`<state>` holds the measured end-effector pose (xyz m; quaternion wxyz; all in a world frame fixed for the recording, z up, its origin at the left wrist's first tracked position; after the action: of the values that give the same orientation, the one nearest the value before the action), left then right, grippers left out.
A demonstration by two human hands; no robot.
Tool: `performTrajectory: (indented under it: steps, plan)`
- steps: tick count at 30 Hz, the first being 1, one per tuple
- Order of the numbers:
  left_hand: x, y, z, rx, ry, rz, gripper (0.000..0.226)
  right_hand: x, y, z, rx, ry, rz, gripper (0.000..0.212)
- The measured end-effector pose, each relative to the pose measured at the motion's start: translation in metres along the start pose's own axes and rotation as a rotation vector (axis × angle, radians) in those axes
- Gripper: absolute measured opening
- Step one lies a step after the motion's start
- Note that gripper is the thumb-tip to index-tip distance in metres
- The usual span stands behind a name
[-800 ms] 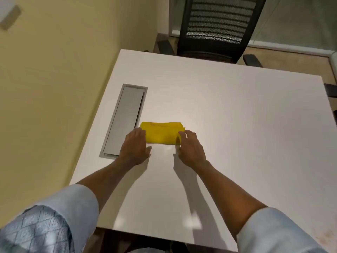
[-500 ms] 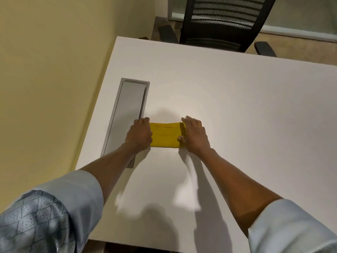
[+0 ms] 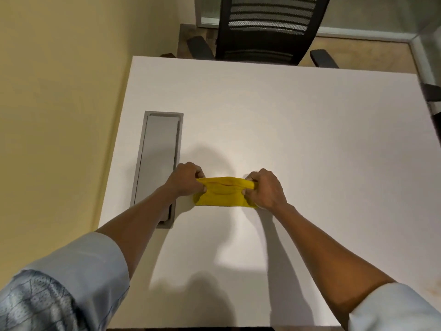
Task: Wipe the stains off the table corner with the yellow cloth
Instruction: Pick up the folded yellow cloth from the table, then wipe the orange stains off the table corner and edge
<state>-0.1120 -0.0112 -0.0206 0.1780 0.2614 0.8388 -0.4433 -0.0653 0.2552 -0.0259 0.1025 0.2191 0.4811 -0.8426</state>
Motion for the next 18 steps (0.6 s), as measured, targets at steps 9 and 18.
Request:
performTrajectory:
  steps: [9, 18]
  plan:
    - [-0.005, 0.022, -0.084, 0.023, 0.271, 0.169, 0.024, -0.103, -0.046, -0.069, 0.168, 0.119, -0.192, 0.023]
    - [-0.020, 0.106, -0.214, 0.197, 0.600, 0.278, 0.018, -0.237, -0.059, -0.176, 0.331, 0.349, -0.462, 0.018]
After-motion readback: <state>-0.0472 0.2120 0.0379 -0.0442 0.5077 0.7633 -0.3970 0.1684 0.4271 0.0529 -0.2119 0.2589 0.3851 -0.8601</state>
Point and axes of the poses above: each hand's wrist, its own x-axis towards the middle knuckle, its own y-axis out of the palm, z = x × y, the point moved 1 cm from there along x, towards the middle knuckle, and after that the axes turned 5 degrees about y, right-handed, at the moved point
